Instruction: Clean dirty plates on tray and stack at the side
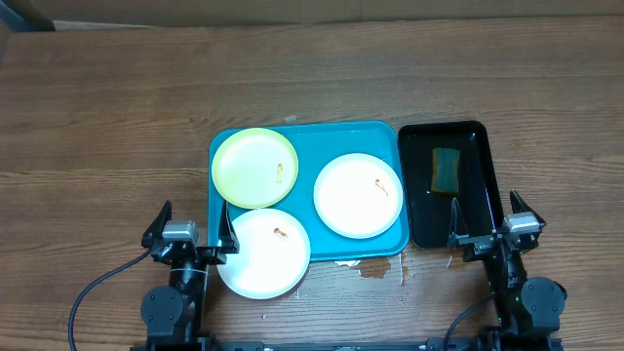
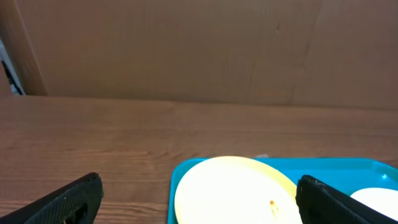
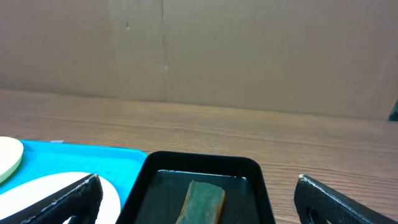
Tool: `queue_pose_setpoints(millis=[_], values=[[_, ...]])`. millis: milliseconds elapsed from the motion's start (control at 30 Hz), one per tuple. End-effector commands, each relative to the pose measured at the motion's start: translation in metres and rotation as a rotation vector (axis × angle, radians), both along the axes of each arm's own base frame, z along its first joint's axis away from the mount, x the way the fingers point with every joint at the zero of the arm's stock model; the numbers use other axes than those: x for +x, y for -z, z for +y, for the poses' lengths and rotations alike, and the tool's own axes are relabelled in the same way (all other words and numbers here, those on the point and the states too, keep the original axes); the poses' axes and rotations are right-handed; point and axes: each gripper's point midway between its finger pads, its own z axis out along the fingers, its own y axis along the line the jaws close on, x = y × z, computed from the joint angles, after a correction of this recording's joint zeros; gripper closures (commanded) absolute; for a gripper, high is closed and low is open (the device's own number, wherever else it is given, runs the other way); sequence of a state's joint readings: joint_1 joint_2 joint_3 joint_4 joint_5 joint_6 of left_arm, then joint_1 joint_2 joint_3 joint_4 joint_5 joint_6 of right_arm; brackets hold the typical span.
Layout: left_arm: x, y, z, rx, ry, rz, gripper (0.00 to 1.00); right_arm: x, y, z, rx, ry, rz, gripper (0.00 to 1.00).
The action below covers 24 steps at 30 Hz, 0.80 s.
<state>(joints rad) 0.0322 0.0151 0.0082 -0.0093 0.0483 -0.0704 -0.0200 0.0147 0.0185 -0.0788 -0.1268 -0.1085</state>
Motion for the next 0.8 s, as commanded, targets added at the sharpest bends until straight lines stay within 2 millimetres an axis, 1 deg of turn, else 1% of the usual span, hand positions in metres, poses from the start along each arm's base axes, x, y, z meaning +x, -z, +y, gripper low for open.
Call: queue_pose_setpoints(millis=[0,100,167,233,267,300,333,367,467,533,567,633,700,767], values=[[-0.001,0.002,-0.009,0.017,0.051,0.004,0.0,0.0,0.001,-0.001,-0.004,0.001,-0.008,0.0],[-0.002,0.013,-0.019,0.012,0.108,0.047,0.0,0.0,0.001,-0.001,-0.004,0.001,-0.008,0.0],[-0.004,0.008,-0.031,-0.011,0.178,0.032,0.0,0.0,0.001,-0.001,-0.004,0.002,-0.008,0.0],[-0.008,-0.001,-0.042,-0.014,0.243,0.019,0.0,0.0,0.001,-0.001,-0.004,0.001,-0.008,0.0],[-0.01,-0.006,-0.044,-0.042,0.256,0.02,0.0,0.0,0.001,-0.001,-0.004,0.001,-0.008,0.0],[-0.013,-0.019,-0.044,-0.104,0.258,0.015,0.0,0.0,0.001,-0.001,-0.004,0.002,-0.008,0.0],[-0.014,-0.026,-0.044,-0.125,0.257,0.008,0.0,0.0,0.001,-0.001,-0.004,0.002,-0.008,0.0],[-0.017,-0.039,-0.044,-0.137,0.258,-0.009,0.0,0.0,0.001,-0.001,-0.004,0.001,-0.008,0.0],[-0.029,-0.087,-0.043,-0.126,0.251,-0.088,0.0,0.0,0.001,-0.001,-0.004,0.002,-0.008,0.0],[-0.035,-0.113,-0.042,-0.124,0.248,-0.101,0.0,0.0,0.001,-0.001,-0.004,0.001,-0.008,0.0],[-0.038,-0.127,-0.042,-0.126,0.247,-0.09,0.0,0.0,0.001,-0.001,-0.004,0.001,-0.008,0.0],[-0.04,-0.147,-0.042,-0.134,0.244,-0.036,0.0,0.0,0.001,-0.001,-0.004,0.002,-0.008,0.0],[-0.037,-0.162,-0.045,-0.147,0.254,0.052,0.0,0.0,0.001,-0.001,-0.004,0.001,-0.008,0.0],[-0.032,-0.176,-0.054,-0.165,0.3,0.179,0.0,0.0,0.001,-0.001,-0.004,0.002,-0.008,0.0]])
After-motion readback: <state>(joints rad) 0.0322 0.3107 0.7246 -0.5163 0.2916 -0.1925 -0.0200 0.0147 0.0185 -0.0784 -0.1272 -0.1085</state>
